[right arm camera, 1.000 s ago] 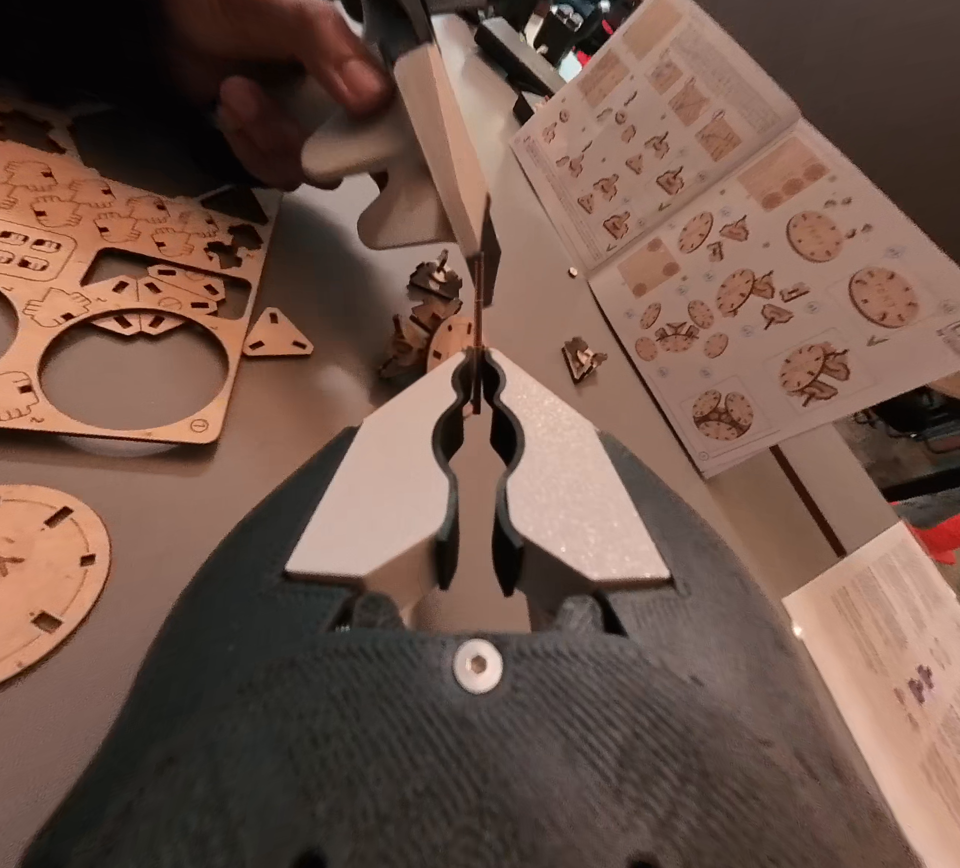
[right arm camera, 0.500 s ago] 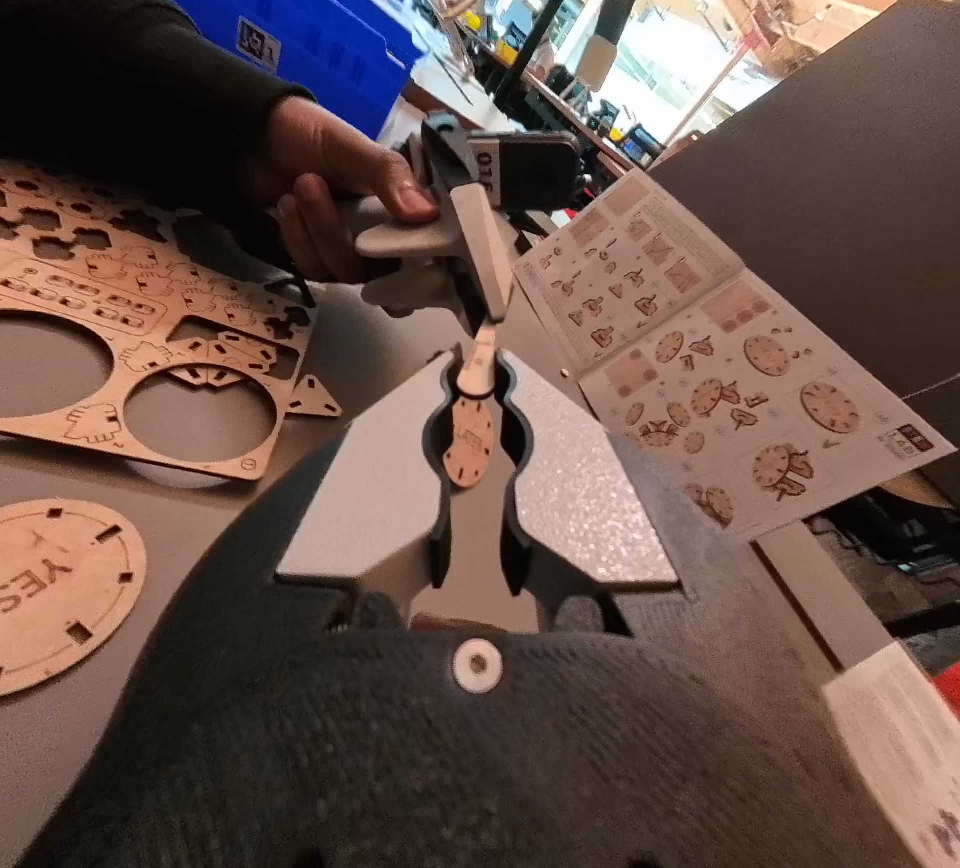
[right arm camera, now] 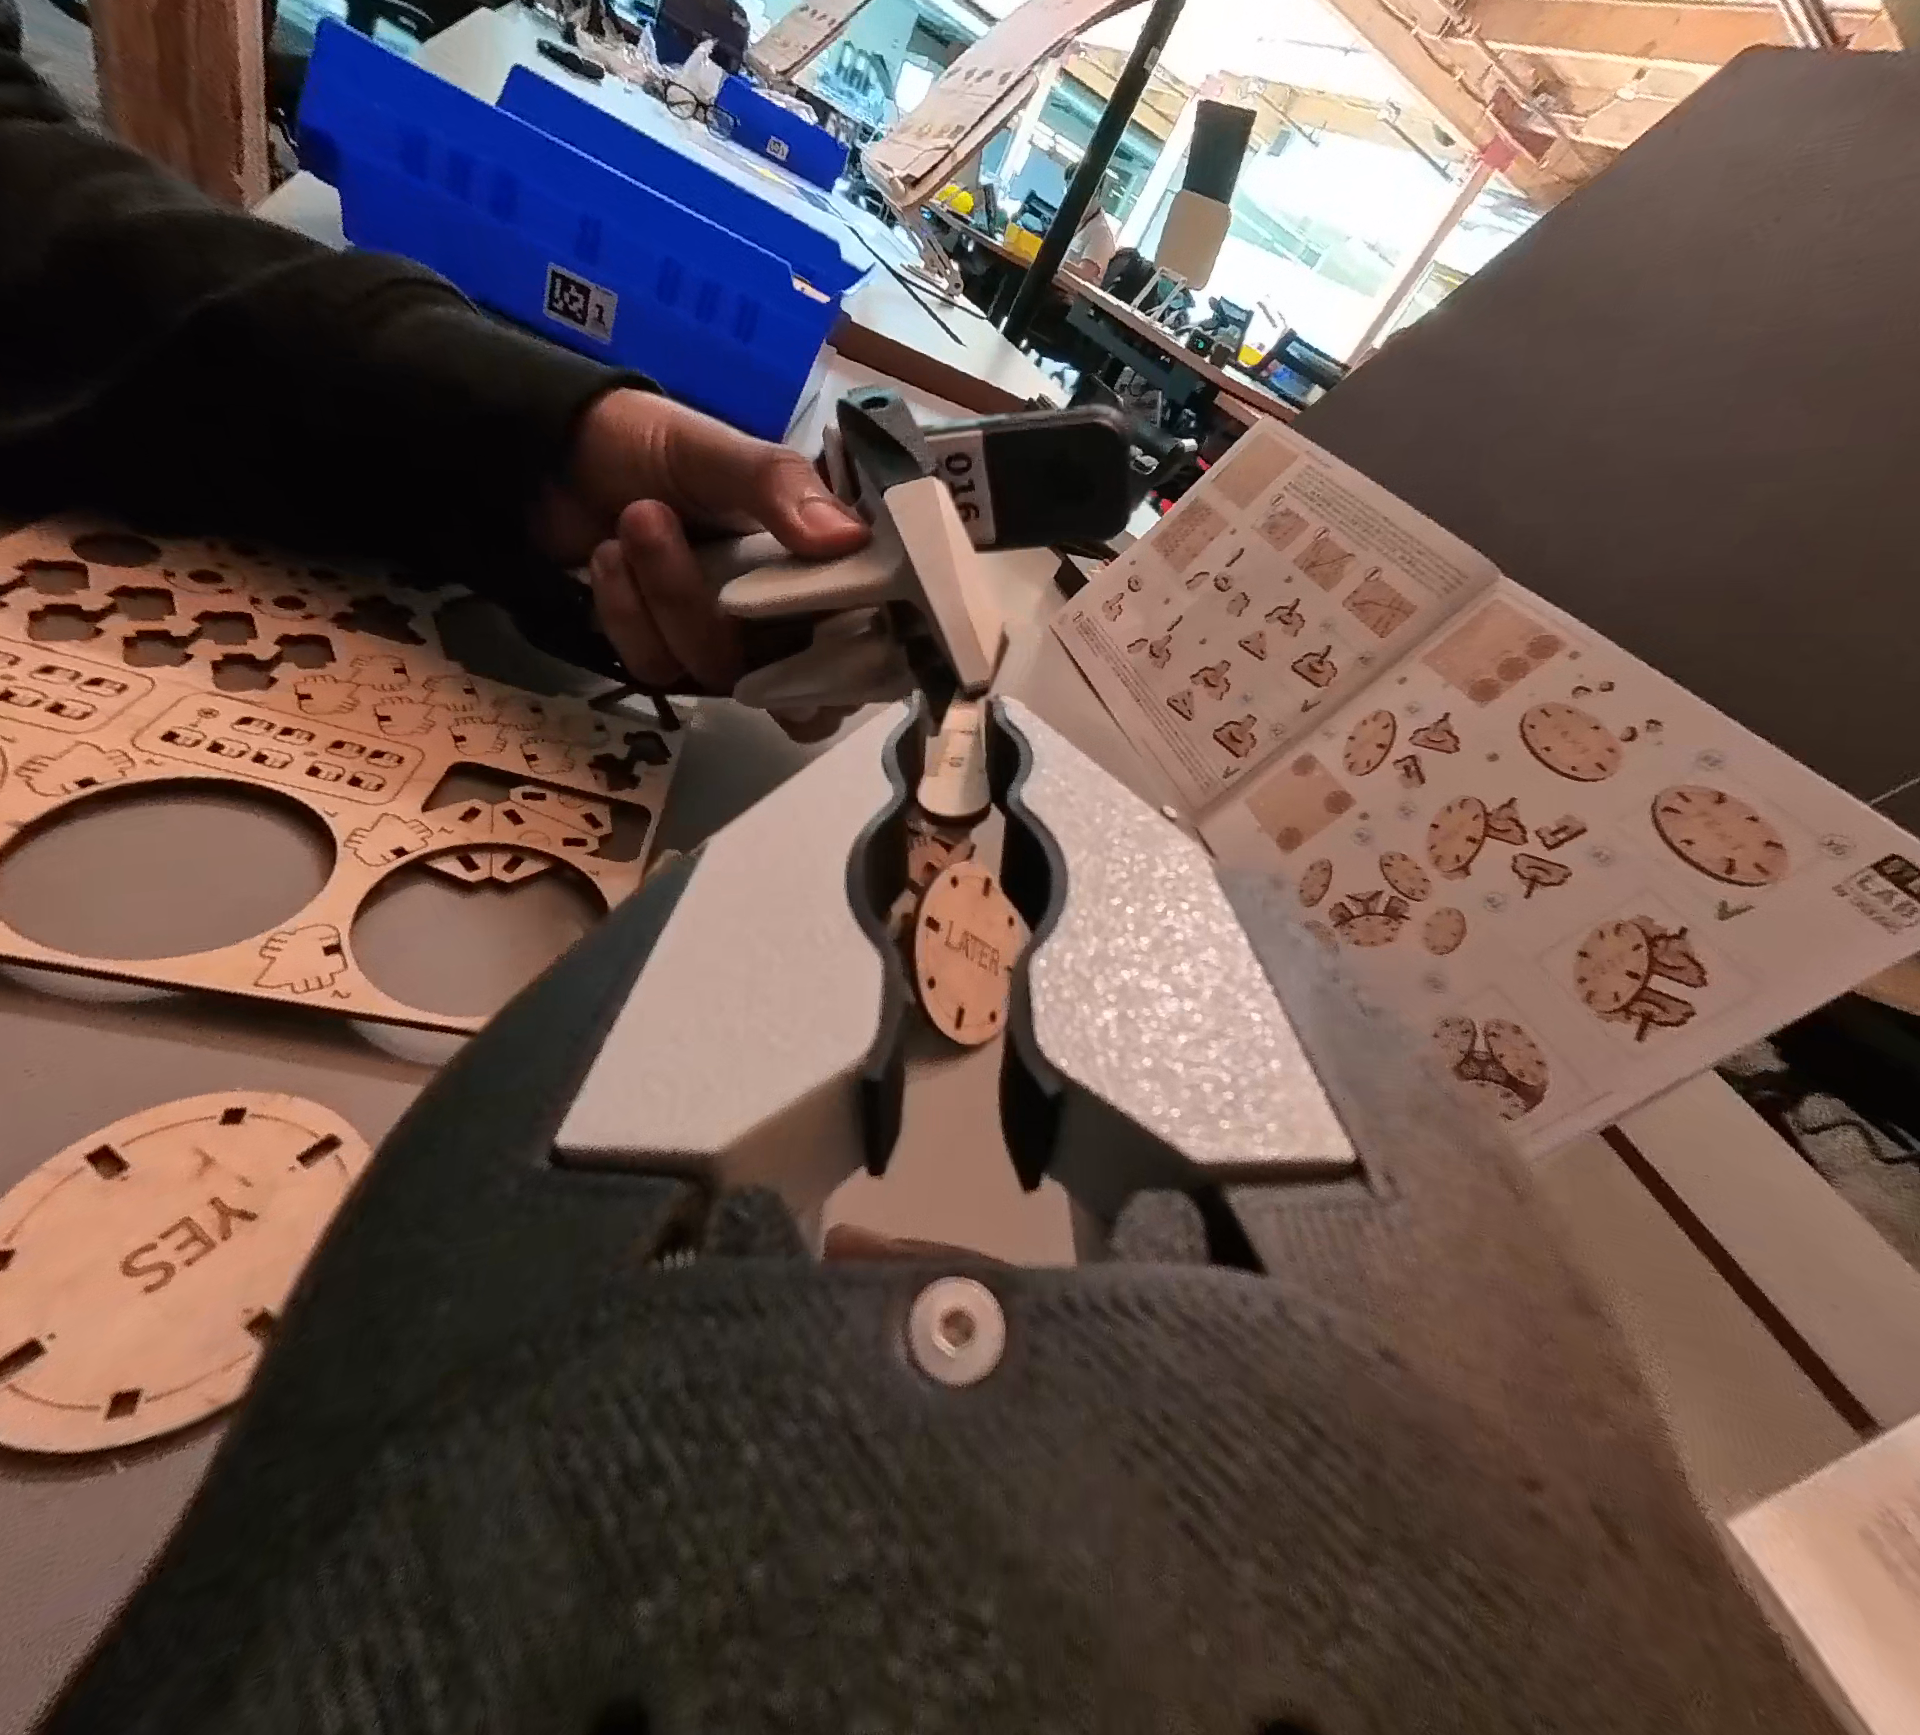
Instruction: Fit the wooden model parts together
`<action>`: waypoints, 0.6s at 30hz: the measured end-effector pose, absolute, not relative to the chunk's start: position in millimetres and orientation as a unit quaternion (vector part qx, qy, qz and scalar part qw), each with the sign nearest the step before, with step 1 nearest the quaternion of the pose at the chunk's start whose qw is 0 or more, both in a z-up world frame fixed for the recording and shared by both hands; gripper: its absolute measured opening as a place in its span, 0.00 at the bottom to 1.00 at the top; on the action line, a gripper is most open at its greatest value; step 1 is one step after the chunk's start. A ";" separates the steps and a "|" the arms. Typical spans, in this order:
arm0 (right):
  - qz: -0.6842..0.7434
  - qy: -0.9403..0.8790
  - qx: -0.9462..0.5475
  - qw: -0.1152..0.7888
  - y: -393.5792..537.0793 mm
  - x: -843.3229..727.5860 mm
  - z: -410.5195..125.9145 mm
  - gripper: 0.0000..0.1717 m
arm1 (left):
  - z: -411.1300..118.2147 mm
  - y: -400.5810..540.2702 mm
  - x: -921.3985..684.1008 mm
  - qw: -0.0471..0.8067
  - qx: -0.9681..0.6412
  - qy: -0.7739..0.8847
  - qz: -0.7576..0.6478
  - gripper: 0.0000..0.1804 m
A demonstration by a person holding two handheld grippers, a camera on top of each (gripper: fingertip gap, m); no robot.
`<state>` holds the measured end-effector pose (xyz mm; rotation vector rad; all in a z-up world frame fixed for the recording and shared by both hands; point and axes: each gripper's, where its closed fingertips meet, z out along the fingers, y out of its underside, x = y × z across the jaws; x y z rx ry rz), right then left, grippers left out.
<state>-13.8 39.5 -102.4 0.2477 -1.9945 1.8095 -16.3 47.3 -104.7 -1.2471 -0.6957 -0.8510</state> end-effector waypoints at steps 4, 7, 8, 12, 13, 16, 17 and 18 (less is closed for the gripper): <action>0.667 -0.710 0.085 0.210 41.1 -12.1 -96.7 0.06 | -101.4 48.5 -13.4 0.677 -0.544 -0.301 -0.394 0.01; 0.668 -0.710 0.082 0.207 41.0 -12.4 -96.0 0.06 | -100.6 48.2 -13.3 0.678 -0.543 -0.299 -0.395 0.01; 0.668 -0.710 0.082 0.207 41.0 -12.5 -96.0 0.06 | -100.5 48.1 -13.4 0.679 -0.543 -0.299 -0.394 0.01; 0.670 -0.709 0.078 0.205 41.7 -13.6 -95.9 0.06 | -98.7 47.2 -13.4 0.682 -0.541 -0.297 -0.393 0.01; 0.669 -0.710 0.076 0.205 42.1 -14.7 -96.4 0.07 | -97.2 45.9 -13.8 0.684 -0.536 -0.296 -0.395 0.01; 0.668 -0.711 0.072 0.205 43.8 -17.0 -96.7 0.07 | -96.6 43.6 -15.9 0.688 -0.533 -0.299 -0.392 0.01; 0.668 -0.711 0.072 0.205 43.8 -16.9 -96.5 0.06 | -96.6 43.6 -15.8 0.687 -0.534 -0.299 -0.392 0.01; 0.669 -0.710 0.073 0.207 43.8 -16.6 -96.1 0.06 | -96.3 43.7 -15.5 0.687 -0.534 -0.299 -0.392 0.00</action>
